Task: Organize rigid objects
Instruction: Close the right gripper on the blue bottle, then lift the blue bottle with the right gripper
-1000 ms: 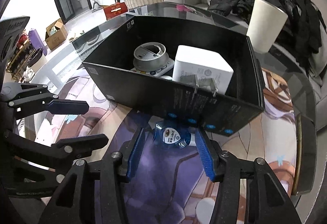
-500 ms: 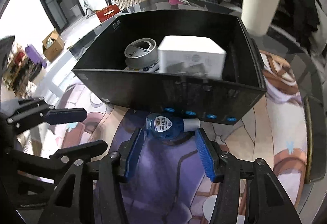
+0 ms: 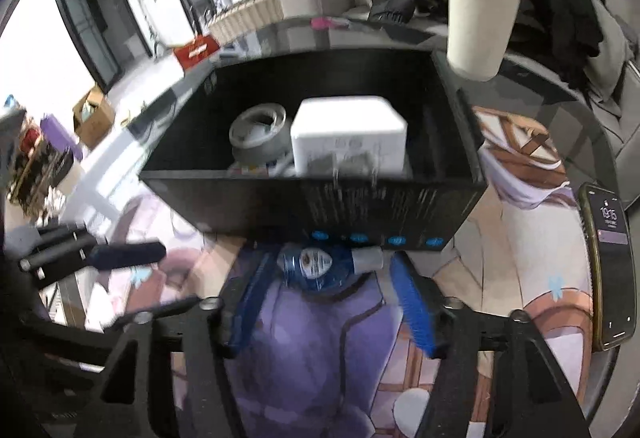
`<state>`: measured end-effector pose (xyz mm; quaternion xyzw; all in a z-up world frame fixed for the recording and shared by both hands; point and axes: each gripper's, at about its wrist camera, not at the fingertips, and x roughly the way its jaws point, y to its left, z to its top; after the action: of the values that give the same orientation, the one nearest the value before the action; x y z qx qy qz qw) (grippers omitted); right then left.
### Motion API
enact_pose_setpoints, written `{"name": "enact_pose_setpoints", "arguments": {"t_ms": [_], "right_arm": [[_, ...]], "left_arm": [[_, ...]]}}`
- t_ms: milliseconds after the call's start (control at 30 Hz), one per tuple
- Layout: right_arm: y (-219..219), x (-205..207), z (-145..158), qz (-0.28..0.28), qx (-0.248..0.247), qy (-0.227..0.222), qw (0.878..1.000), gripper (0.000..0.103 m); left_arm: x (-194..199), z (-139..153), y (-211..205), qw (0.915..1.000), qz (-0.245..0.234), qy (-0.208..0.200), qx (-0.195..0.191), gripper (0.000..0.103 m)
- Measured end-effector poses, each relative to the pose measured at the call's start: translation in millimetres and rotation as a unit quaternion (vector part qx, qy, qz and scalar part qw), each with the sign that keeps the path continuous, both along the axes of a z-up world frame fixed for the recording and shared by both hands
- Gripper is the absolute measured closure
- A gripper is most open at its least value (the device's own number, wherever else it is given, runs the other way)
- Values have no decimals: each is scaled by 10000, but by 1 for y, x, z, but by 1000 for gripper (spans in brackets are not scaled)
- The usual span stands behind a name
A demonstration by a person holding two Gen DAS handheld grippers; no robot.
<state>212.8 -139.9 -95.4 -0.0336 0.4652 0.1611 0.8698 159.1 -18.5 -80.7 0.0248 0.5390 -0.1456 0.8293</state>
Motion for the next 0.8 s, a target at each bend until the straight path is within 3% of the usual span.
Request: {"name": "enact_pose_setpoints", "arguments": {"t_ms": [100,233,433,800], "right_arm": [[2,4,-3,-174,-53,-89,9998,25],[5,11,-13,-258,-61,107,9996,25],[7,15,-22,-64,-451,161,9988,44],[0,0,-23,365,-395,339,9980,45]], "left_arm": [[0,0,1,10000,-3,6,-1,53],[0,0,4,10000,13,18,-17,53],[0,1,3,10000,-6,3,-29,53],[0,1,-3,10000,-20,4,14,53]]}}
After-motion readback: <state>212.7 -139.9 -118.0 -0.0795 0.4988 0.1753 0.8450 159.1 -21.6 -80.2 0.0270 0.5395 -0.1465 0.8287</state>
